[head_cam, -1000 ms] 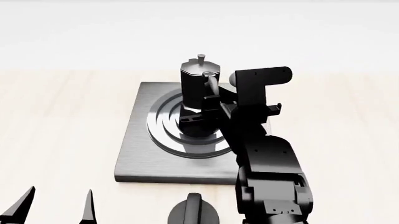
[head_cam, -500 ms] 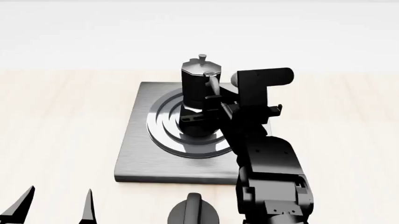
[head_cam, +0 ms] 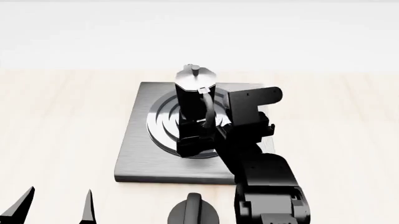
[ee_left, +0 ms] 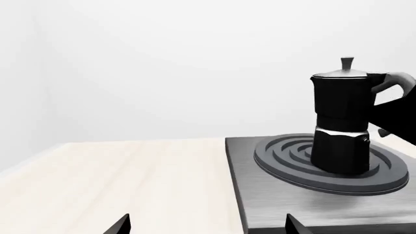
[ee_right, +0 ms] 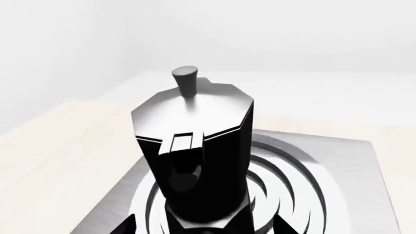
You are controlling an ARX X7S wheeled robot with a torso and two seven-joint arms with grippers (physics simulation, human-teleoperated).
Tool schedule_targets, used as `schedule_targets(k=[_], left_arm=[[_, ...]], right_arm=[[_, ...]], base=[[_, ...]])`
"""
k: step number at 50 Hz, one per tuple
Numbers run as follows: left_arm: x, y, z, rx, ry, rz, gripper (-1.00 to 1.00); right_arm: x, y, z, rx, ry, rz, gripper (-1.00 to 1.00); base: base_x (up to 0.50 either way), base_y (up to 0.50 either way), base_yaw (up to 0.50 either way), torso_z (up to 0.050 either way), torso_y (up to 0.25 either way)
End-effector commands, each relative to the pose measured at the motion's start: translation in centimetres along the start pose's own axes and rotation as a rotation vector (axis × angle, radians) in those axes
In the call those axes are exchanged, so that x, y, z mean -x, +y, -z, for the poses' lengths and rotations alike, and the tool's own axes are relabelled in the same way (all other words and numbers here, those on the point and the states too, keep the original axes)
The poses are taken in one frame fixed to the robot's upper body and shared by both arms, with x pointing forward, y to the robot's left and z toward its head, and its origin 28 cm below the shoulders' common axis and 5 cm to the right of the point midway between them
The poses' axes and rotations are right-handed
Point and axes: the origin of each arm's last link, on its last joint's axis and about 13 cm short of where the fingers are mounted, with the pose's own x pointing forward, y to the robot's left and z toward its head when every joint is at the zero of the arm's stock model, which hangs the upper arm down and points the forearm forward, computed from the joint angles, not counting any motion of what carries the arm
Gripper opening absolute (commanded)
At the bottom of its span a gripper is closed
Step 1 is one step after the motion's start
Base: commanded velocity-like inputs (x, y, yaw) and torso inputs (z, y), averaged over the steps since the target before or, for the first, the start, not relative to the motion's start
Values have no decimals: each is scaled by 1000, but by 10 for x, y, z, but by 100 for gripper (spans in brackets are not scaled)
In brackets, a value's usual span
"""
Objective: Put the moka pot on the stove.
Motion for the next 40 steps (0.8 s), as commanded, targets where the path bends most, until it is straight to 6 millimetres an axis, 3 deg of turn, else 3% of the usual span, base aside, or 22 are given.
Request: schedule_targets(k=[1, 40], left_arm=[[4, 0, -4, 12, -12, 8, 100], [3, 1, -5, 11, -13, 9, 100]], right_arm=[[2, -2, 5, 11, 20, -14, 100], [6, -11, 9, 15, -111, -41, 100]], base=[[0, 0, 0, 0, 0], [0, 0, 0, 0, 0]])
